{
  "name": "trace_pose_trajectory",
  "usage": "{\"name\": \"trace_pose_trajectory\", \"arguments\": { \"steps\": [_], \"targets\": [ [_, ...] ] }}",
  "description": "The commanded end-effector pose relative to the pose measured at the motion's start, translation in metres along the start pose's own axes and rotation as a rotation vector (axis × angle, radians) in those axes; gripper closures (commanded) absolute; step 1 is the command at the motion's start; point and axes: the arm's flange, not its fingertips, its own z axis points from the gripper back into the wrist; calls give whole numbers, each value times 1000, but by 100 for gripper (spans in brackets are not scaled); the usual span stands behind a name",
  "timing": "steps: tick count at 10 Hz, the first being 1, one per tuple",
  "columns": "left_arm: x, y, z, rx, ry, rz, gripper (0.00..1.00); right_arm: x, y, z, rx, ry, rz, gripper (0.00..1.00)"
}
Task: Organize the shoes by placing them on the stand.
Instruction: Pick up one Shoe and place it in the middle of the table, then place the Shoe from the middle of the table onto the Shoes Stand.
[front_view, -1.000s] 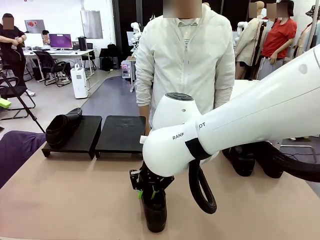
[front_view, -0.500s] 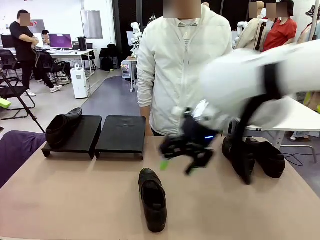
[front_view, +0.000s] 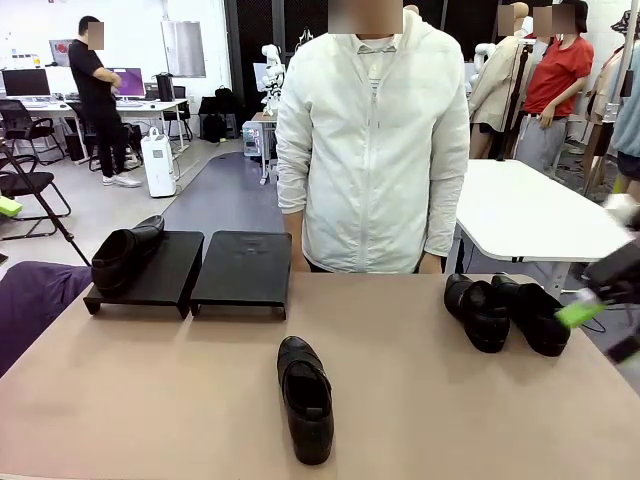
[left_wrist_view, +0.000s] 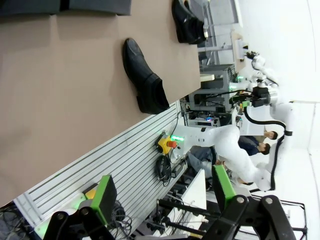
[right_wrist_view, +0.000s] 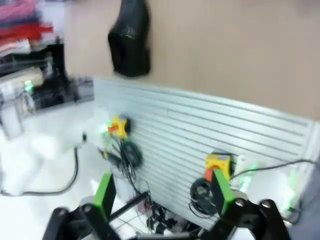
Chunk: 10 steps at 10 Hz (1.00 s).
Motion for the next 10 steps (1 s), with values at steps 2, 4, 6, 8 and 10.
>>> {"name": "trace_pose_trajectory", "arguments": {
  "steps": [2, 4, 6, 8, 10],
  "targets": [
    [-3, 0, 0, 3, 8, -17, 0, -2, -49, 6, 122, -259, -142, 0],
    [-3, 0, 0, 3, 8, -17, 0, -1, -41, 37, 64, -166, -121, 0],
    [-3, 0, 0, 3, 8, -17, 0, -1, -41, 37, 64, -166, -121, 0],
    [-3, 0, 0, 3, 8, -17, 0, -1, -41, 37, 64, -166, -121, 0],
    [-3, 0, 0, 3, 8, -17, 0, -1, -41, 37, 64, -166, -121, 0]
  ]
}}
